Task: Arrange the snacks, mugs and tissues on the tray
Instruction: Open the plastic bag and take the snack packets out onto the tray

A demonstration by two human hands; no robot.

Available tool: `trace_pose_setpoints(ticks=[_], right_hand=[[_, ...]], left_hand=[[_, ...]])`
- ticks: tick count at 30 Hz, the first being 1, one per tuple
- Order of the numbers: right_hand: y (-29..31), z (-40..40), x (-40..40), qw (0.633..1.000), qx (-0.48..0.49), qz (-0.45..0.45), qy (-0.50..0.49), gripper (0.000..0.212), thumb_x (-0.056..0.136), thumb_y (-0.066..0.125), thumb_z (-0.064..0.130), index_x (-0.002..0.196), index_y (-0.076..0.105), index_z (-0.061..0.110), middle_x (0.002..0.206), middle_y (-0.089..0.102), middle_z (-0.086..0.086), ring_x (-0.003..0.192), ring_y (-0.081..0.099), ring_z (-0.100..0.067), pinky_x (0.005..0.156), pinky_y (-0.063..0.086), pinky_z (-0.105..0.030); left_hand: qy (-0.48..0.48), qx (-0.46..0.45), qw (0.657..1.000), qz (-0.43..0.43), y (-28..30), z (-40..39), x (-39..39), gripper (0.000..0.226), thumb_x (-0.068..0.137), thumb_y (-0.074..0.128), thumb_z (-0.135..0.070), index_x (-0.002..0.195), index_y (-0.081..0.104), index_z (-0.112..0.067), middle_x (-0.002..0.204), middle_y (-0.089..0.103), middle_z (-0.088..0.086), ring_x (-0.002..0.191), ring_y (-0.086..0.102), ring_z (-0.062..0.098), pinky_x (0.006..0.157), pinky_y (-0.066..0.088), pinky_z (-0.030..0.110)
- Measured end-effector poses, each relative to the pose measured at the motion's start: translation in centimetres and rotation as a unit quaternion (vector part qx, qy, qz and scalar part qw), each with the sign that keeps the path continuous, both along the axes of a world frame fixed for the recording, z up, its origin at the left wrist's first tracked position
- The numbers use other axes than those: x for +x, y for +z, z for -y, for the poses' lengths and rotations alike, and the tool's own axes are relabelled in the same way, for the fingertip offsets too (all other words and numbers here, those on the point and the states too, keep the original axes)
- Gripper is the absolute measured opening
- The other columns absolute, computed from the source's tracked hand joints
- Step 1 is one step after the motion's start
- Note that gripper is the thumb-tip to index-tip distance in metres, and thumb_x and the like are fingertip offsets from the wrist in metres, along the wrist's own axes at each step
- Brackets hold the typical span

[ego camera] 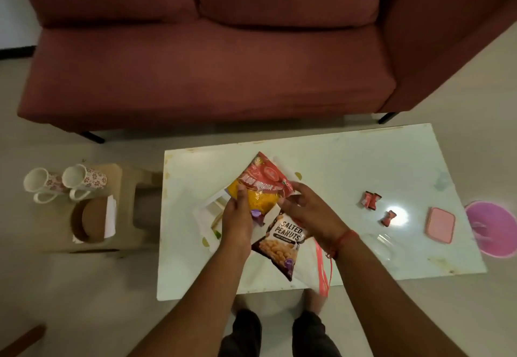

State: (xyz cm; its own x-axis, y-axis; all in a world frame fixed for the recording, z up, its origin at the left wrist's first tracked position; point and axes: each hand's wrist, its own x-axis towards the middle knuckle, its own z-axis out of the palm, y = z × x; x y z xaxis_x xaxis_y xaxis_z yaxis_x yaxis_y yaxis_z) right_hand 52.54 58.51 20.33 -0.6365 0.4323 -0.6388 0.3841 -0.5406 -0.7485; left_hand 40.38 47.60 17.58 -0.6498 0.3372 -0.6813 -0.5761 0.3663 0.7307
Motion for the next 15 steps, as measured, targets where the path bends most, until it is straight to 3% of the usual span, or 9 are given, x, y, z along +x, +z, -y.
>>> trace_pose_setpoints(ticks=[2, 5, 9, 12, 15], right_hand=[[1.2, -0.5, -0.6, 0.999, 0.033, -0.015, -0.011, 0.03, 0.088, 0.069, 0.04, 0.117, 0.063, 0.033, 0.111, 0.074, -0.007, 0.096, 0.073, -0.033, 0.08, 0.06, -0.049], [1.3, -1.3, -0.7, 0.997, 0.072, 0.032, -0.028, 0.024, 0.095, 0.059, 0.042, 0.106, 0.067, 0.022, 0.099, 0.075, -0.012, 0.083, 0.075, -0.033, 0.056, 0.058, -0.038], [-0.8, -2.6, -0.1, 0.989, 0.021, 0.052, -0.138, 0.027, 0.096, 0.058, 0.044, 0.087, 0.066, 0.02, 0.079, 0.073, -0.005, 0.063, 0.071, -0.016, 0.047, 0.051, -0.026], [-3.7, -3.9, -0.3, 0.971, 0.039, 0.099, -0.215, 0.031, 0.097, 0.055, 0.044, 0.081, 0.064, 0.02, 0.073, 0.072, -0.002, 0.062, 0.07, -0.015, 0.049, 0.055, -0.03], [-7.5, -4.5, -1.3, 0.96, 0.119, 0.17, -0.186, 0.027, 0.1, 0.051, 0.032, 0.089, 0.064, 0.012, 0.089, 0.068, -0.013, 0.079, 0.066, -0.027, 0.07, 0.061, -0.049]], left_hand=[[-0.096, -0.022, 0.993, -0.062, 1.0, 0.0, 0.4, 0.044, 0.087, 0.044, -0.07, 0.107, 0.062, -0.036, 0.097, 0.075, -0.006, 0.081, 0.073, 0.011, 0.066, 0.059, 0.031], [-0.191, -0.036, 0.973, -0.122, 2.0, 0.1, 0.8, 0.058, 0.08, 0.036, -0.077, 0.115, 0.059, -0.036, 0.11, 0.071, -0.005, 0.099, 0.068, 0.015, 0.087, 0.055, 0.039], [-0.15, -0.134, 0.967, -0.156, 1.7, 1.8, -0.8, 0.066, 0.093, 0.034, -0.066, 0.132, 0.053, -0.017, 0.129, 0.061, 0.007, 0.116, 0.059, 0.028, 0.103, 0.048, 0.047], [-0.099, -0.138, 0.974, -0.151, 0.6, 4.4, -2.2, 0.056, 0.095, 0.039, -0.061, 0.125, 0.055, -0.016, 0.118, 0.065, 0.008, 0.104, 0.064, 0.025, 0.095, 0.054, 0.046], [-0.057, -0.16, 0.971, -0.167, -0.4, 6.6, -3.4, 0.049, 0.095, 0.04, -0.06, 0.11, 0.058, -0.016, 0.105, 0.066, 0.006, 0.096, 0.065, 0.024, 0.085, 0.056, 0.041]])
